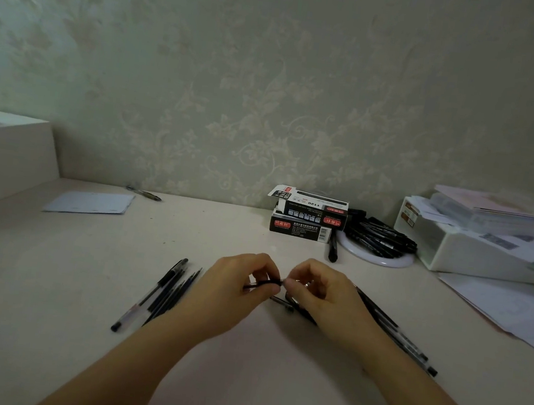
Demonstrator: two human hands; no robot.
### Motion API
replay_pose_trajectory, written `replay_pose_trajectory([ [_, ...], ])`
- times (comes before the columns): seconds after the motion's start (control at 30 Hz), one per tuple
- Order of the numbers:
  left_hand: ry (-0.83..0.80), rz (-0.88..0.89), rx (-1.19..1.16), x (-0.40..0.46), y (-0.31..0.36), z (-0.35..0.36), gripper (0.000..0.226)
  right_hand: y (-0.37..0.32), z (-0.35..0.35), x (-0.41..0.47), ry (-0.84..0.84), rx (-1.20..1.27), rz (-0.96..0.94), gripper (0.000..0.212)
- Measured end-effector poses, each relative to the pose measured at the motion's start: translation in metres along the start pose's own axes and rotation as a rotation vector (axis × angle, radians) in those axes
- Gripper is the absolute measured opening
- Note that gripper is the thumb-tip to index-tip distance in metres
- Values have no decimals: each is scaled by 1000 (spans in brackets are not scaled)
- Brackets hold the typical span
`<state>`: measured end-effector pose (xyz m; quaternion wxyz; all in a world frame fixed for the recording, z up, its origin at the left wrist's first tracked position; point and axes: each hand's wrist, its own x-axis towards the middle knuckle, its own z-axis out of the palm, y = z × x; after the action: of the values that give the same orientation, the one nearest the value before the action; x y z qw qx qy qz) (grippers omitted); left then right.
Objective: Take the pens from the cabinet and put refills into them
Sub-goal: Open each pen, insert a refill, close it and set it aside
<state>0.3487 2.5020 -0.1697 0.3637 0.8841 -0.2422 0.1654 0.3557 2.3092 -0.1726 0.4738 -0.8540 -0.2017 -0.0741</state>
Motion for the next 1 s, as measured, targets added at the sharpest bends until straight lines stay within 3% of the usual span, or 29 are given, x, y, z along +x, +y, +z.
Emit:
replay_pose_trajectory([
  [0.2, -15, 6, -9, 0, 3, 2, 5, -3, 1, -2, 9, -7, 18, 42],
  [0.33, -8, -24, -28, 0, 2, 1, 6, -2, -1, 0, -20, 41, 5, 19],
  [0.47, -10, 14, 43, 1, 4, 2, 16, -3, -1, -2, -48, 5, -27, 27],
  [0.7, 91, 33, 68, 1, 2, 1, 12, -6, 2, 0, 10, 94, 26, 30],
  [0.77, 121, -3, 77, 1, 0, 1, 10, -3, 3, 1, 95, 14, 33, 33],
  [0.83, 137, -49, 87, 2, -4, 0, 10, 3, 2, 2, 137, -218, -6, 27],
  [0.9, 135, -89, 93, 2, -8, -2, 10, 7, 5, 1, 93, -459, -97, 22],
  [1.0, 125, -102, 108, 2, -12, -4, 10, 9, 12, -1, -9, -610, -160, 25],
])
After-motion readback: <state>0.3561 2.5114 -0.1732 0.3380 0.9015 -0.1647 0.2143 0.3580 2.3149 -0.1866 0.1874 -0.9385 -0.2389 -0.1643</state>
